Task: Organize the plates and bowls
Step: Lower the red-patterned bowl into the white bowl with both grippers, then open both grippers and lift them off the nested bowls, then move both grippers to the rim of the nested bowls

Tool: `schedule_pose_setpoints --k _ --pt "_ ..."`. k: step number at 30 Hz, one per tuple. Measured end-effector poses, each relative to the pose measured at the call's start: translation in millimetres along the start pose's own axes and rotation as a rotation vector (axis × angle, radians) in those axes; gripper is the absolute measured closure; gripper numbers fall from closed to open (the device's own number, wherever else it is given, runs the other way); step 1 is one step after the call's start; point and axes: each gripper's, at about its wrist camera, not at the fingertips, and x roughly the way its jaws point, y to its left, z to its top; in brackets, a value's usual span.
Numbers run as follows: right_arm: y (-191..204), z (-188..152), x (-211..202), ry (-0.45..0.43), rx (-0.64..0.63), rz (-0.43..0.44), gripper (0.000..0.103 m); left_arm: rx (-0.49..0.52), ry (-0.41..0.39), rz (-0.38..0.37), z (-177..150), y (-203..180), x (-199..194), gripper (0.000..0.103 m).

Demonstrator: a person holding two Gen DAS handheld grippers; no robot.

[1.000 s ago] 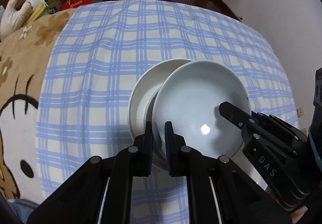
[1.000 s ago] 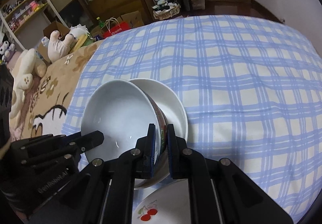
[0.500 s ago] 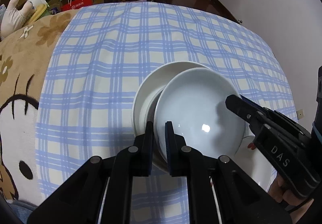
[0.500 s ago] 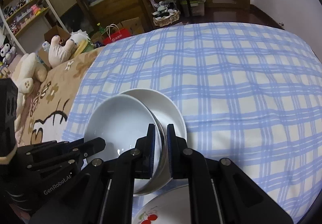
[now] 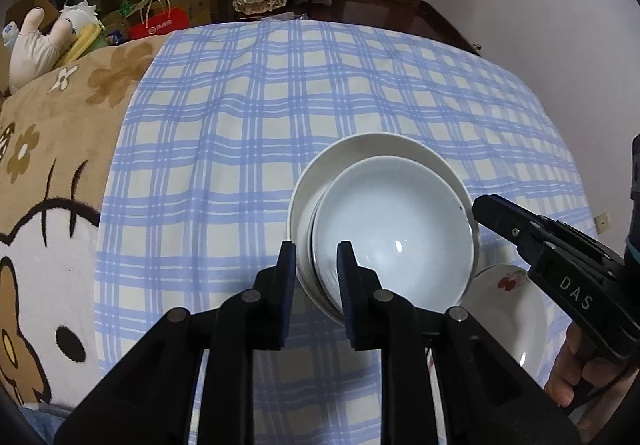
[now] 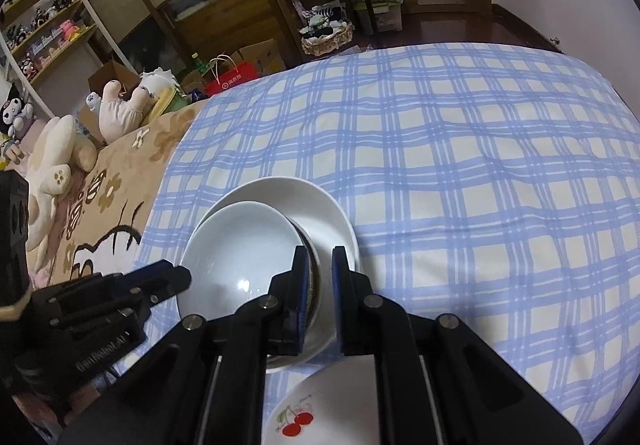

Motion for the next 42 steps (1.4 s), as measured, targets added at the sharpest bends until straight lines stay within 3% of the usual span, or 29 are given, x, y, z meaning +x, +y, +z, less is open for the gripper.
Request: schedule_pose_setpoints --k 1,3,5,7,9,10,11,18,29,42 --pt "-1 0 -1 -0.001 -0.001 -0.004 0.090 0.005 -0.001 -0.003 0 1 -1 0.083" --pt "-5 2 -3 0.001 -0.004 -0.005 0.079 0.010 -0.004 0.010 0 6 -2 0.082" --pt "-7 2 -3 0.007 0.000 -0.010 0.051 0.010 -0.008 0.022 0 9 -3 0.080" --pt "-12 1 -4 0.012 0.006 -0.019 0.049 0.007 -0.002 0.029 1 13 -2 0.074" --pt "-16 0 -3 0.022 0.004 -0.028 0.043 0.000 -0.005 0.036 1 17 -2 0.062" --pt "-18 0 -2 0.024 0.001 -0.031 0.039 -0.005 -0.009 0.040 2 19 -2 0.051" --pt "-18 0 -2 0.026 -0.001 -0.034 0.039 -0.008 -0.016 0.045 3 20 -2 0.046" --pt "-26 -1 9 0.065 -0.004 -0.056 0.037 -0.040 0.011 0.032 7 31 7 0.038" --pt "-33 -2 22 0.092 0.001 -0.082 0.035 -0.110 0.034 0.009 13 49 18 0.037" --pt "-41 -6 31 0.106 0.029 -0.084 0.030 -0.112 0.082 -0.015 18 50 37 0.037"
